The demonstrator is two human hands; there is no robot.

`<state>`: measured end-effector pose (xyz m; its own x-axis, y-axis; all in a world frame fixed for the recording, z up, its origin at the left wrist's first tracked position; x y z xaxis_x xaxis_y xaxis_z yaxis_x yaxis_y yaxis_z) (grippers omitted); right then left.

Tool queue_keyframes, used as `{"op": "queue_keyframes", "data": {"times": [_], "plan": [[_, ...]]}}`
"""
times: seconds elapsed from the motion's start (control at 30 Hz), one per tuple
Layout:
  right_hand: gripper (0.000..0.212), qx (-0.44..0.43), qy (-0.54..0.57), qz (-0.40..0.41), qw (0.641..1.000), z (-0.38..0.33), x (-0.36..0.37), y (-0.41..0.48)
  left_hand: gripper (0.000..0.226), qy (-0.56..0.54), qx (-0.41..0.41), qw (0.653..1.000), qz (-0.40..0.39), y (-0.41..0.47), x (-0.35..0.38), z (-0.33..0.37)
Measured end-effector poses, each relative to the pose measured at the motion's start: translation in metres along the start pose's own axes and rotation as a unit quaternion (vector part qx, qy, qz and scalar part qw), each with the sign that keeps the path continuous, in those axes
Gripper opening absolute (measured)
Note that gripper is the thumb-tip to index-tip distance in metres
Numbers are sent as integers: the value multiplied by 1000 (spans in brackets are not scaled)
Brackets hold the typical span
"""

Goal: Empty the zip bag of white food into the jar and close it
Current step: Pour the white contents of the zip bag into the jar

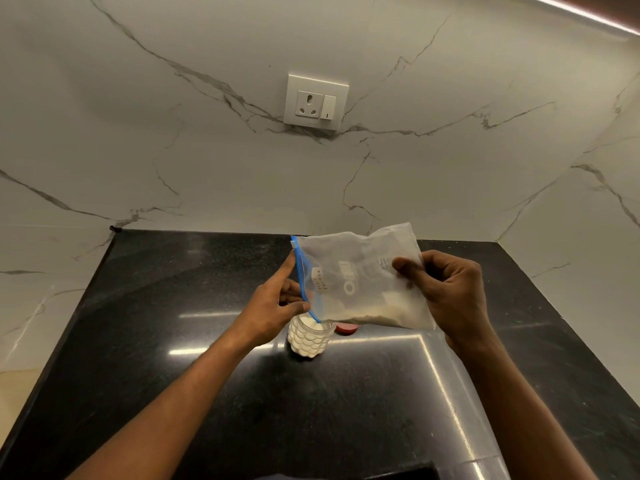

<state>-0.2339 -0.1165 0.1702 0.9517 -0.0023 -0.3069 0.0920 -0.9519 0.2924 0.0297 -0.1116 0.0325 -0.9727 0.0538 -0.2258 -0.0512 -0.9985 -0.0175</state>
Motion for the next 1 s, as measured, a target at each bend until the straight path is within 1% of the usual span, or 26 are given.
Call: {"op": "queue_keyframes", "data": {"times": [0.17,0.33,0.5,0.6,0.87,1.0], "plan": [[20,-12,-7,2,1000,-5,5,3,109,-15,-2,1000,-6,-2,1,-2],[10,-22,-4,-2,1000,-6,5,6,110,-39,4,999,-2,-2,2,-2],[13,-25,-8,7,1000,-6,2,9,109,-42,9,999,1,-1,4,-1],[12,-27,-16,-7,999,-8,4,9,107,-41,10,999,0,1,5,-2],[16,-29,-24,-2,999,-10,3,13,105,-40,9,999,7,0,4,-5],[13,-33,-30,-12,999,-9,5,12,104,-52,9,999,10,-1,5,-5]]}}
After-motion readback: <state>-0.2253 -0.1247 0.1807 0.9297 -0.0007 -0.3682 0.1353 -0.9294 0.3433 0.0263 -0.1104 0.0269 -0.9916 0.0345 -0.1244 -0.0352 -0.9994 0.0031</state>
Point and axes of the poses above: each hand's wrist, its own y-axis towards the middle knuckle, its own x-axis out of the palm, z = x × y, the point moved 4 cm from there along y, towards the middle knuckle
